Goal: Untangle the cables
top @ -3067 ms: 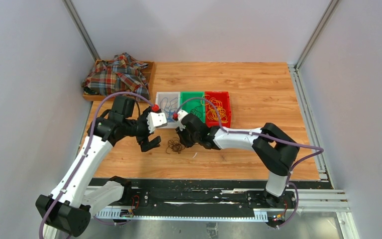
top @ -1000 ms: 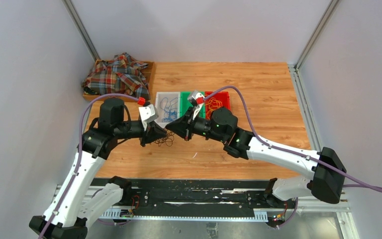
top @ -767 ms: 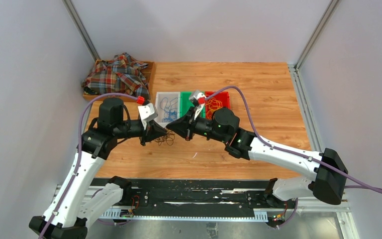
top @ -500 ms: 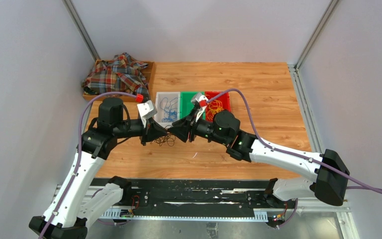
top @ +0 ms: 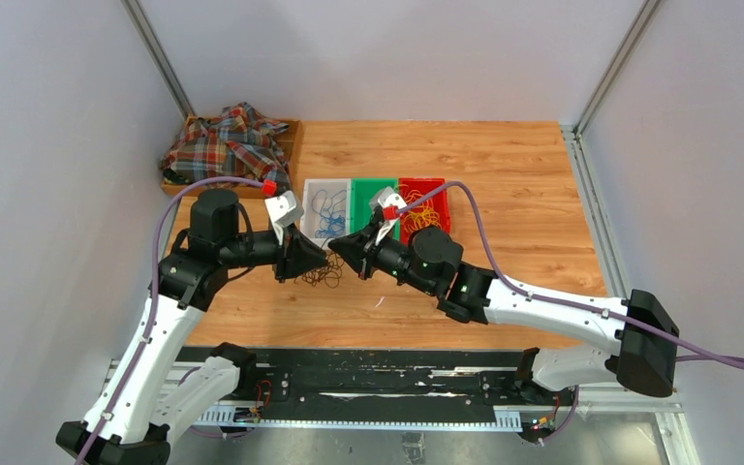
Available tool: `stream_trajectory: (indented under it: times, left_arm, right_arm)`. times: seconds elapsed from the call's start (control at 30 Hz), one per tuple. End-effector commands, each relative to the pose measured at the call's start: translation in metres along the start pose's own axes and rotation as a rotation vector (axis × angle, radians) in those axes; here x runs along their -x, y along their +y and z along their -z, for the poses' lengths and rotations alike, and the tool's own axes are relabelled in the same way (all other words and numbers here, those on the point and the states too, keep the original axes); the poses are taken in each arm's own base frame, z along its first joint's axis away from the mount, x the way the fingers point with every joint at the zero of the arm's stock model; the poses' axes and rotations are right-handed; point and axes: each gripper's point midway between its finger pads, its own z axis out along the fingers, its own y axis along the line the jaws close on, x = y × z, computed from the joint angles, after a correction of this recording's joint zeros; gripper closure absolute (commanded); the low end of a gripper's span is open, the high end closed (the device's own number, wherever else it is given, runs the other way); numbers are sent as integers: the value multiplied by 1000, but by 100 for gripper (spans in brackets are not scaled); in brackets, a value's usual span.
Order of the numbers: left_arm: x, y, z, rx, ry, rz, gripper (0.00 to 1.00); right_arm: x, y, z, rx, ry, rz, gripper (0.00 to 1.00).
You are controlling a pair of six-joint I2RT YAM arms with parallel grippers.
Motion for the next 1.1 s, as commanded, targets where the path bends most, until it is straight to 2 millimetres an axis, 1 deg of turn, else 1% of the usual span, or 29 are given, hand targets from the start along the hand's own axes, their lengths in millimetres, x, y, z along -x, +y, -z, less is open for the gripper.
stream_trajectory:
  times: [0.0,0.03,0.07,0.13,0.23,0.33,0.4,0.5,0.63,0.77,0.9,1.07]
  left_arm:
    - [15,3,5,43,-34,-50,54]
    - [17,8,6,73,-35,-57,49]
    - [20,14,6,105,-40,-64,47]
    - [25,20,7,134,-49,-91,47]
    - [34,18,7,116,-66,-126,49]
    - [37,15,5,88,-68,-126,54]
    - [35,13,4,70,-67,-123,56]
    - [31,12,4,69,-63,-112,65]
    - [27,24,10,161,-56,-151,78]
    - [31,40,18,274,-71,-200,86]
    - [34,52,24,350,-73,-217,92]
    - [36,47,25,340,-90,-189,93]
  right_arm:
    - [27,3,4,-41,-72,68,99]
    - [25,5,3,-35,-56,76,99]
    - [23,7,2,-26,-40,84,99]
    - [18,14,0,-2,-13,97,99]
    - [13,21,-3,17,23,103,99]
    - [15,27,-6,24,39,104,99]
    - [14,30,-8,25,46,104,99]
    - [14,33,-9,14,56,115,99]
    - [13,28,-6,-40,79,144,99]
    - [12,21,-4,-97,100,191,99]
    - [9,15,-4,-145,122,242,99]
    - [4,11,-5,-174,133,281,99]
